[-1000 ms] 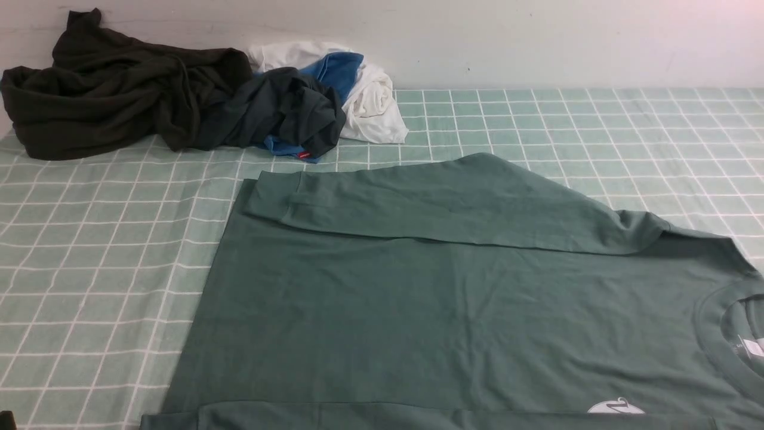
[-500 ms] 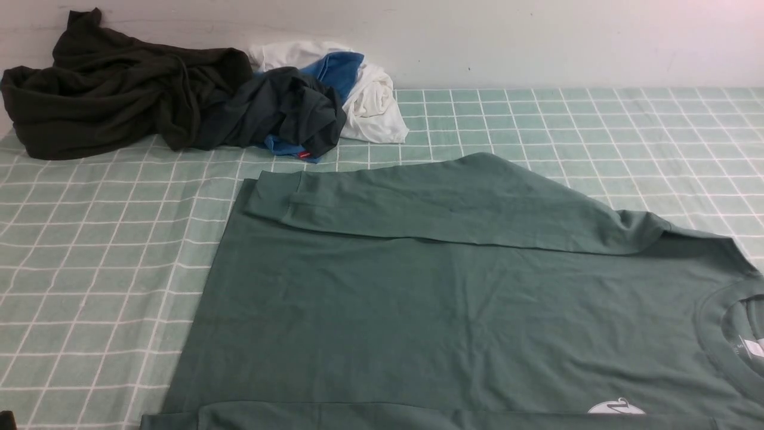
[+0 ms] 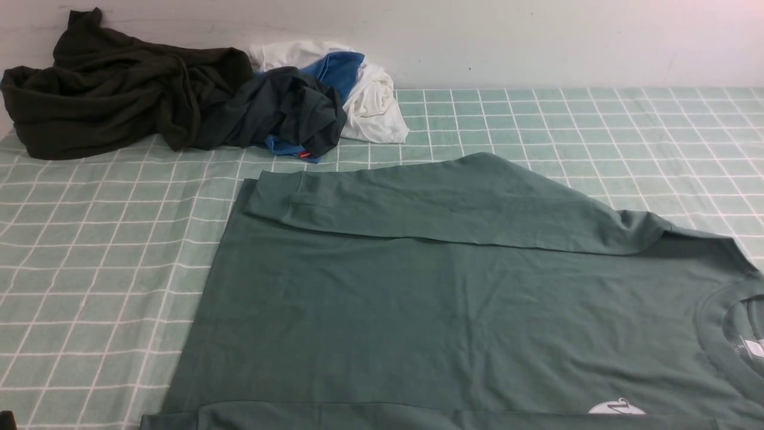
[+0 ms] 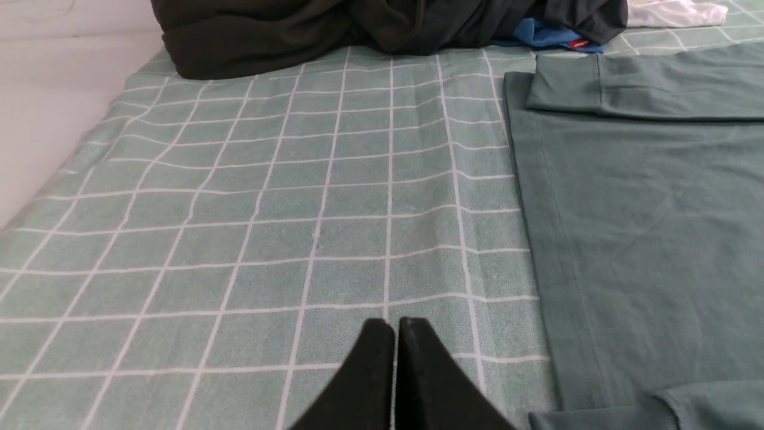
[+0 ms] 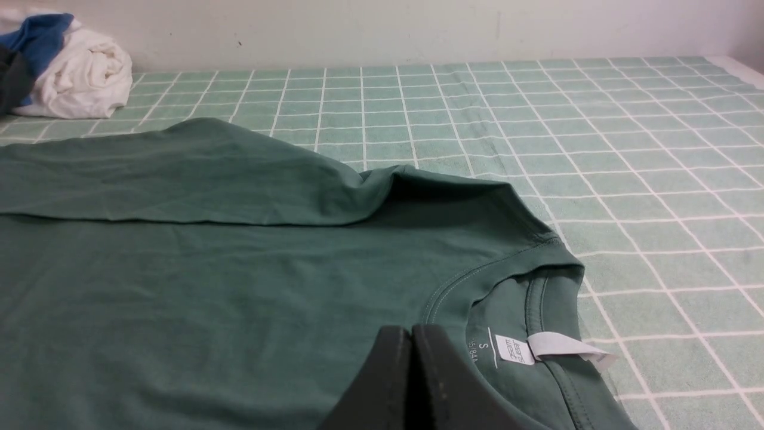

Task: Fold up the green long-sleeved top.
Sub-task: Use the left arm to clamp the cuff closest to it

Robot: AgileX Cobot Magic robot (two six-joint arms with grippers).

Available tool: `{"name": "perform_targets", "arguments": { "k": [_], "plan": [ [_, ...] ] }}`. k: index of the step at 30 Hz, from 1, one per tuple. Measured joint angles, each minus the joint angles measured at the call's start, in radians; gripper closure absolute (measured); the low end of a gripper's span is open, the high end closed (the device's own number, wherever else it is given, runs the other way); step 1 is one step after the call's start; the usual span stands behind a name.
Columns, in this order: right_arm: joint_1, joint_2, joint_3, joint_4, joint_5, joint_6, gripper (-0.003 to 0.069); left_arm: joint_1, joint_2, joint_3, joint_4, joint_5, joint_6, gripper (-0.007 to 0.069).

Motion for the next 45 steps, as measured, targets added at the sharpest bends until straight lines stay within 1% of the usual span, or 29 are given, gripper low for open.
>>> {"name": "perform_targets", "arguments": {
  "k": [31,37,39,40,43,45],
  "plan": [
    [0.0,0.0,0.0,0.0,0.0,0.0,0.0673,0.0,0.0,0.0,0.0,0.0,0.0,0.0627],
    [0.0,0.0,0.0,0.0,0.0,0.0,0.0673,0.0,0.0,0.0,-0.053,0.001,-0.004,0.0627],
    [0.0,0.0,0.0,0.0,0.0,0.0,0.0673,0.0,0.0,0.0,-0.133,0.002,-0.005,0.0627],
    [0.0,0.0,0.0,0.0,0.0,0.0,0.0673,0.0,0.0,0.0,-0.151,0.002,-0.005,0.0627],
    [0.0,0.0,0.0,0.01,0.0,0.0,0.0673,0.0,0.0,0.004,-0.369,0.006,-0.022,0.0627],
    [0.0,0.0,0.0,0.043,0.0,0.0,0.0673,0.0,0.0,0.008,-0.543,0.007,-0.04,0.0627]
  ]
}}
